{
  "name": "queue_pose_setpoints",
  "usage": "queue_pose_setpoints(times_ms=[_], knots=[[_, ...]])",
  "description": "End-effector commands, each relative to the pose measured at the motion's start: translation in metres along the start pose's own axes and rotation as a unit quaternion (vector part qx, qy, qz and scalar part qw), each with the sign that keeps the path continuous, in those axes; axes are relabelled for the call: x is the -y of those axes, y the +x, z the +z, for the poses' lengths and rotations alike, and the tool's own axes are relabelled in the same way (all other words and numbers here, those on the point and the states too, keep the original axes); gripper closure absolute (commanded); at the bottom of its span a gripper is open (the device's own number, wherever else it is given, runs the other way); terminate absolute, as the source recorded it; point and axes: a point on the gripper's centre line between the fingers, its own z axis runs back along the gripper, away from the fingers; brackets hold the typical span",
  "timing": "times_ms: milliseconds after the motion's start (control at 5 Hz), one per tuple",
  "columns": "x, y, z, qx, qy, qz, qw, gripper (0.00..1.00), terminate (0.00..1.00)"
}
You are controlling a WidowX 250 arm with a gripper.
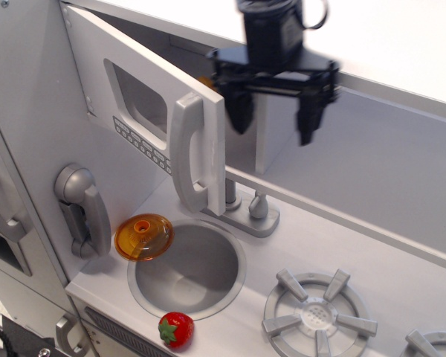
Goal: Open microwave
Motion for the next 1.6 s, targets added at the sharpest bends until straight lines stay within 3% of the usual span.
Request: queue_pose_setpoints(times_ms=[0, 400, 600, 800, 1000, 1200, 1400], knots=[[-0.048, -0.025, 0.018, 0.029, 0.021, -0.014, 0.9992, 0.0, 0.0], [-0.092, -0.08, 0.029, 0.048, 0.029, -0.052, 0.997, 0.0, 0.0], [-0.109, -0.1, 0.031, 0.043, 0.035, -0.064, 0.9964, 0.0, 0.0], [-0.115, -0.106, 0.041, 0.048, 0.029, -0.066, 0.9963, 0.0, 0.0], [-0.104, -0.1, 0.058, 0.045, 0.003, -0.057, 0.9974, 0.0, 0.0], [-0.11, -0.066, 0.107, 0.049, -0.011, -0.036, 0.9981, 0.0, 0.0], [-0.11, -0.066, 0.107, 0.049, -0.011, -0.036, 0.9981, 0.0, 0.0]])
